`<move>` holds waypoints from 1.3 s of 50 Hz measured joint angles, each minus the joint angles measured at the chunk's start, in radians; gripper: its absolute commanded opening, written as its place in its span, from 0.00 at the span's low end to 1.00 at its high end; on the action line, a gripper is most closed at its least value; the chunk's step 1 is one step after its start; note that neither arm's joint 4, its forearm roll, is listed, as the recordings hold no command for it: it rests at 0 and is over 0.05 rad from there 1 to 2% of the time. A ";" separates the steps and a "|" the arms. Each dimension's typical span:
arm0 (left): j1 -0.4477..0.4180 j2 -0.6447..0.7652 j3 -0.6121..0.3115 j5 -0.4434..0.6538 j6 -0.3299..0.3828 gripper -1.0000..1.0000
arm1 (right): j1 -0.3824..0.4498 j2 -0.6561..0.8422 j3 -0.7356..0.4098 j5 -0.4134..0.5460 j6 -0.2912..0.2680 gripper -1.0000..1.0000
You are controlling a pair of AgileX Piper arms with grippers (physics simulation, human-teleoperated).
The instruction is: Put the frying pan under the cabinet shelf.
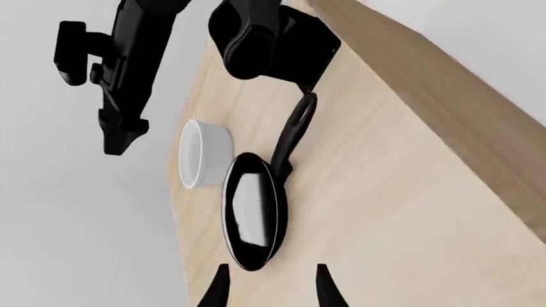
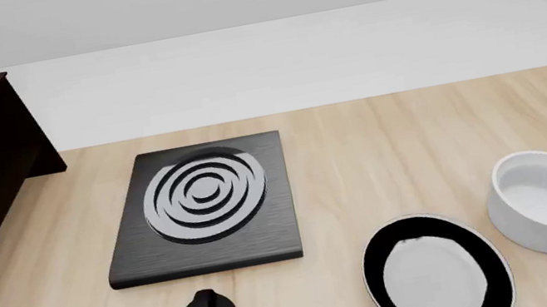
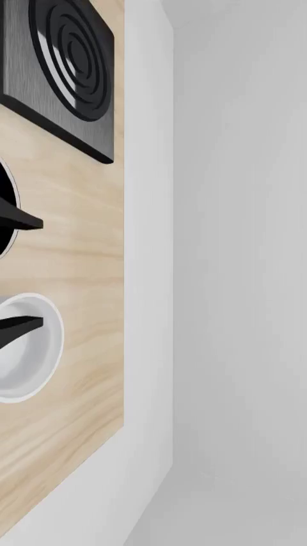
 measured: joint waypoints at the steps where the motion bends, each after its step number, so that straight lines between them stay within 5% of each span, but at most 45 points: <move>1: -0.002 0.004 0.000 -0.004 0.001 1.00 | 0.000 0.000 0.000 0.000 0.000 1.00; 44: -0.083 0.149 -0.044 -0.100 0.058 1.00 | 0.000 0.000 0.000 0.000 0.000 1.00; 65: -0.109 0.189 -0.098 -0.062 0.075 1.00 | 0.000 0.000 0.000 0.000 0.000 1.00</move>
